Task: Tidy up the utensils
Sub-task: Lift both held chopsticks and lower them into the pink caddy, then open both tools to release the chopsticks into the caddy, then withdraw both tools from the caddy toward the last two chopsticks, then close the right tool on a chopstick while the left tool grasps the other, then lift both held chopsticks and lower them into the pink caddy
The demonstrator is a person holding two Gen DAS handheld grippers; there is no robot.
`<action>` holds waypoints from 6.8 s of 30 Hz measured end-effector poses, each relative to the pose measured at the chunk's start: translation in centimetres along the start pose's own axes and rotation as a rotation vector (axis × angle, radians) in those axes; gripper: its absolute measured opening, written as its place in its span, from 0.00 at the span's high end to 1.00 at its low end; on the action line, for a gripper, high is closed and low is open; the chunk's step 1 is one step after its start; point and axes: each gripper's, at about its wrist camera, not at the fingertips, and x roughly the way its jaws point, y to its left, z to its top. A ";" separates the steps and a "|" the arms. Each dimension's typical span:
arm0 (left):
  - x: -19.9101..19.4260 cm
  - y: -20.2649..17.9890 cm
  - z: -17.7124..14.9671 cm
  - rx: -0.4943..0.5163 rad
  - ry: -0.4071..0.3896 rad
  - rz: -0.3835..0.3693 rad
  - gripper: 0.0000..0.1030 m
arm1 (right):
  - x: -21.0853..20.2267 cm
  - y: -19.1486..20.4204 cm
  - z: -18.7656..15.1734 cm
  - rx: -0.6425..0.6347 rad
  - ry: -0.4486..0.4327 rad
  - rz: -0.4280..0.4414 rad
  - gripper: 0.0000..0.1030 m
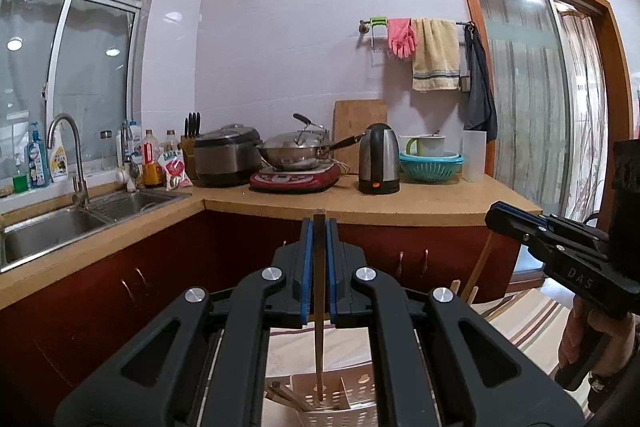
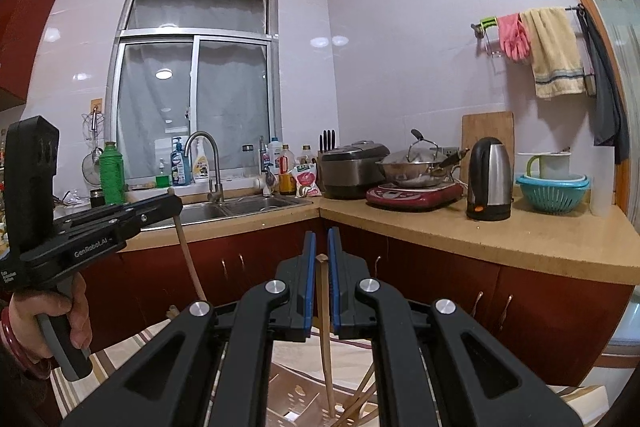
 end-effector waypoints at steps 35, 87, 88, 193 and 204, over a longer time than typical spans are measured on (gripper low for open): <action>2.4 1.0 -5.8 -0.087 0.132 0.026 0.30 | 1.5 -1.4 -4.6 0.073 0.085 -0.027 0.53; -17.9 -2.7 -23.7 -0.172 0.424 0.227 0.16 | -14.4 8.2 -28.0 -0.064 0.592 -0.152 0.47; -17.9 -2.9 -23.8 -0.170 0.425 0.224 0.16 | -14.5 7.8 -28.0 -0.060 0.591 -0.163 0.47; -16.3 -6.1 -13.9 -0.046 0.292 -0.011 0.94 | -16.9 3.6 -13.1 -0.029 0.204 -0.118 0.93; -12.5 -5.1 -12.1 -0.034 0.271 -0.041 0.94 | -13.2 3.7 -11.1 -0.050 0.152 -0.099 0.93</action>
